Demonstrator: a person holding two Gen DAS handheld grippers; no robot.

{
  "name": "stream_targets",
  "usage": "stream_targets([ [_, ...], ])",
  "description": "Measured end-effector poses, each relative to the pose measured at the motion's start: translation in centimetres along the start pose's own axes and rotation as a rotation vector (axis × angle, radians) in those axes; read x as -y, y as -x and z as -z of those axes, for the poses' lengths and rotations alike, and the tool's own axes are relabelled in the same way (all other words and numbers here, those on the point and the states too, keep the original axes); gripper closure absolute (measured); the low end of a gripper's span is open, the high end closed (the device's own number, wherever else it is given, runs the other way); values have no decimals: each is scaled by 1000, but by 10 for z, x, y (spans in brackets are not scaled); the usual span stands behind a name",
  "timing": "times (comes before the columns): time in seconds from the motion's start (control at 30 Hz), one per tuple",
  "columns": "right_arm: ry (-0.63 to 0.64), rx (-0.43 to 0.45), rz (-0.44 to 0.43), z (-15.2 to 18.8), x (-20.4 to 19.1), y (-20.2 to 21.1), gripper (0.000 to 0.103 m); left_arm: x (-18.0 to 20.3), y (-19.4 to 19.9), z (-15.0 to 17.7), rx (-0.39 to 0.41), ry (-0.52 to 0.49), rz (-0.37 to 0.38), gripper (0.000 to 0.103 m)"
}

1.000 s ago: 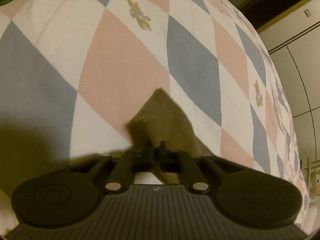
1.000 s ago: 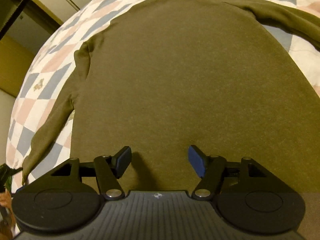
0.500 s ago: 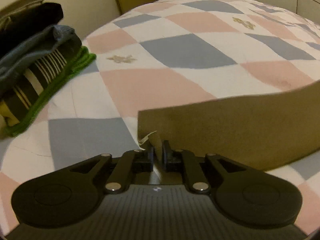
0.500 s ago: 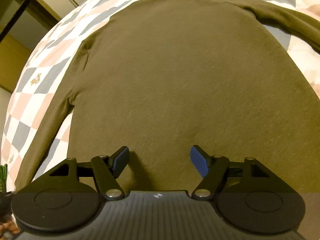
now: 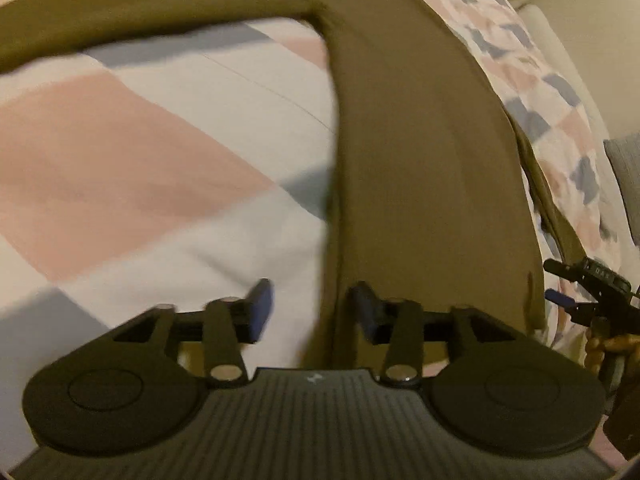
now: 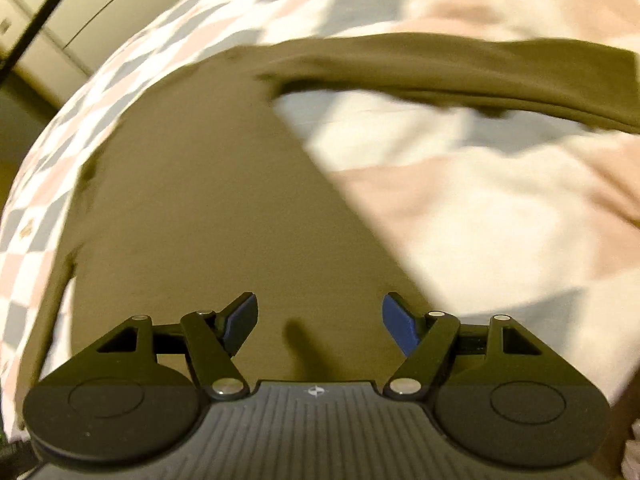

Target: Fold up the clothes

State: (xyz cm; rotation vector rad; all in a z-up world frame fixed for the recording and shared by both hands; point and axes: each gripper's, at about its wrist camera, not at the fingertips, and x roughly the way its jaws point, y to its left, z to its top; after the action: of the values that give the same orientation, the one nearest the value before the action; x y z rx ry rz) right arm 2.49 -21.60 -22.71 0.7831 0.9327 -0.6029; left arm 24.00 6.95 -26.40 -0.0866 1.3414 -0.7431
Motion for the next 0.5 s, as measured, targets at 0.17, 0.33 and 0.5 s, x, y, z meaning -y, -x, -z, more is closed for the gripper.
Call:
stream_targets([
  [0.17,-35,0,-13,12,54,14,14,10,2,14,16,-28,-37,71],
  [0.33,-41,-81,-149,31,67,-7,66,21,3,29,31,-56,-74,99],
  [0.5,-7,-127,-181,29,77,4,102,23,0,53,40,-52,-185,94],
])
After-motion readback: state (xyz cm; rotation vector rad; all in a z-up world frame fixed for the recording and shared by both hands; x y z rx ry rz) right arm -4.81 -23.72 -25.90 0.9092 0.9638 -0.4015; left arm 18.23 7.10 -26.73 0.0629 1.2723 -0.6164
